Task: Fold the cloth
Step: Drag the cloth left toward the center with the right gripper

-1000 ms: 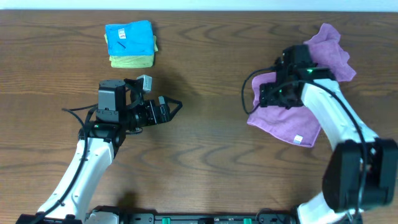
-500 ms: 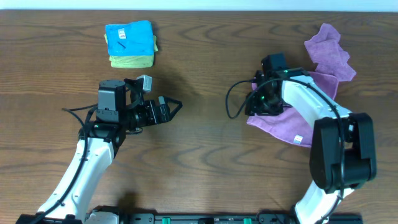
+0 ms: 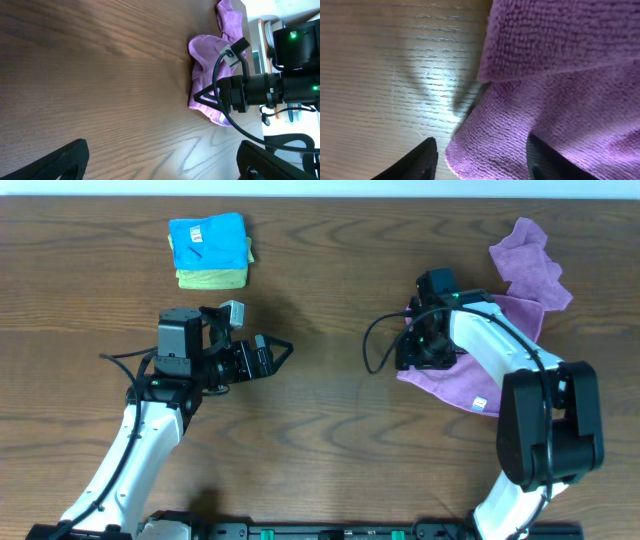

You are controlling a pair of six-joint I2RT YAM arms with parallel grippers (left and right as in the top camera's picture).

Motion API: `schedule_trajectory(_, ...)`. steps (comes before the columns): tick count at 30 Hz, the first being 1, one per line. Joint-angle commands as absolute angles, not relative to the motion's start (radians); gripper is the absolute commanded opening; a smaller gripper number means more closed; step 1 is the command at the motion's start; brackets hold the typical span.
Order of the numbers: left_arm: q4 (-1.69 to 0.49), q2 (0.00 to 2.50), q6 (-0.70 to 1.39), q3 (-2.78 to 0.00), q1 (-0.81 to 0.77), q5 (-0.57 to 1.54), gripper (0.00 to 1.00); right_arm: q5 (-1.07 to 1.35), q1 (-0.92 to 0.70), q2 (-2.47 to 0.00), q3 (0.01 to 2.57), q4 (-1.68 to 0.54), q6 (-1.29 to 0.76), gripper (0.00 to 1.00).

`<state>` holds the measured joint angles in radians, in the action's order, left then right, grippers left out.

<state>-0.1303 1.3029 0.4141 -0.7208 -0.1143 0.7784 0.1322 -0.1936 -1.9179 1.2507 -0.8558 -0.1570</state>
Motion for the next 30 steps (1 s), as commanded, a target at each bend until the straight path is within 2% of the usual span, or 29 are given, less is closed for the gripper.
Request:
schedule_trajectory(1, -0.13, 1.303, 0.397, -0.746, -0.118, 0.776, 0.96, 0.108, -0.202, -1.921, 1.261, -0.859, -0.164, 0.53)
schedule_trajectory(14, -0.13, 1.303, 0.397, -0.746, -0.118, 0.778, 0.96, 0.101, -0.204, -1.947, 1.259, -0.86, -0.163, 0.51)
schedule_trajectory(23, -0.13, 1.303, 0.396, -0.746, -0.118, 0.778, 0.96, 0.101, -0.204, -1.951, 1.259, -0.853, -0.16, 0.23)
schedule_trajectory(27, -0.13, 1.303, 0.396, -0.746, -0.118, 0.777, 0.96, 0.102, -0.204, -1.951, 1.259, -0.851, -0.16, 0.02)
schedule_trajectory(30, -0.13, 1.303, 0.396, -0.746, -0.118, 0.775, 0.96, 0.144, -0.206, -1.951, 1.26, -0.841, -0.139, 0.01)
